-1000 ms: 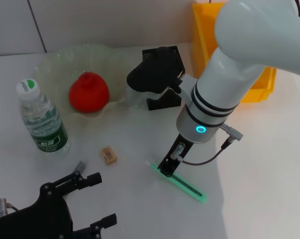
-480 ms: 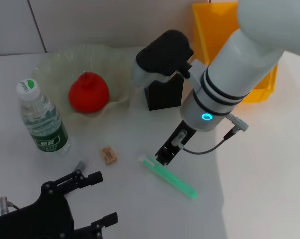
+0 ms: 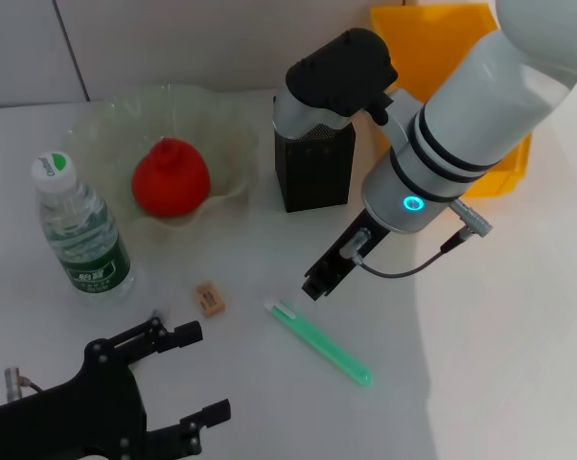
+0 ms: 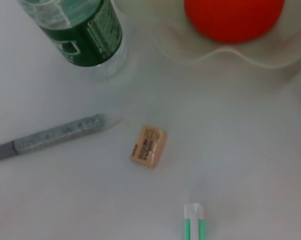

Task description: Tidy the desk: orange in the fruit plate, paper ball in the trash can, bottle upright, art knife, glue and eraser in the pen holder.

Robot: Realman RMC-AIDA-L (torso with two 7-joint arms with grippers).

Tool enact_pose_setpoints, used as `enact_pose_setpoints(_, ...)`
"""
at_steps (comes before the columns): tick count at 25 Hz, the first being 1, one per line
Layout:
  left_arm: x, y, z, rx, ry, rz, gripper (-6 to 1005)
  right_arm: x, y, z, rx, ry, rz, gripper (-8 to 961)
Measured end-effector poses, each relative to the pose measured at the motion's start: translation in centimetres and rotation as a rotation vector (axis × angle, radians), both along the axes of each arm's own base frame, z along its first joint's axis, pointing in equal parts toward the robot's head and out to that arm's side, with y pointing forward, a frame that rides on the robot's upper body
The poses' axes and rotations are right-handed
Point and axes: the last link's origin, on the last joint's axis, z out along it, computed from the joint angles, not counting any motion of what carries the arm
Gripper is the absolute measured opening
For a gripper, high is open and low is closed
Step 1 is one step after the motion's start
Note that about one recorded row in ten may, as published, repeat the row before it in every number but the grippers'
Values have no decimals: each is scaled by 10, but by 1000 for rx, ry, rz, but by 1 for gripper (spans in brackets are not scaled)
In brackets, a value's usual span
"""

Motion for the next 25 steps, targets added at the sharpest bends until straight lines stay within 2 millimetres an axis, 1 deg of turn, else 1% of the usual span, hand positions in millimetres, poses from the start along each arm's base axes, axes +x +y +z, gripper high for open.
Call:
enact_pose_setpoints(4, 0, 1, 0, 0, 0, 1, 774, -4, 1, -4, -9, -10, 13, 229)
enact_pose_setpoints(5, 1, 3, -2, -4, -3, 2, 774, -5, 1, -8, -20, -27, 22, 267)
enact_pose_setpoints(13, 2, 6, -3, -3, 4, 4, 774, -10, 0, -21, -31, -57, 64, 340)
enact_pose_setpoints(21, 2, 7, -2, -1, 4, 3, 773, -12, 0, -26, -37, -69, 66, 415)
enact_pose_setpoints(25, 2, 7, -3, -3, 6, 3, 773, -13, -4, -31, -27, -83, 53, 454)
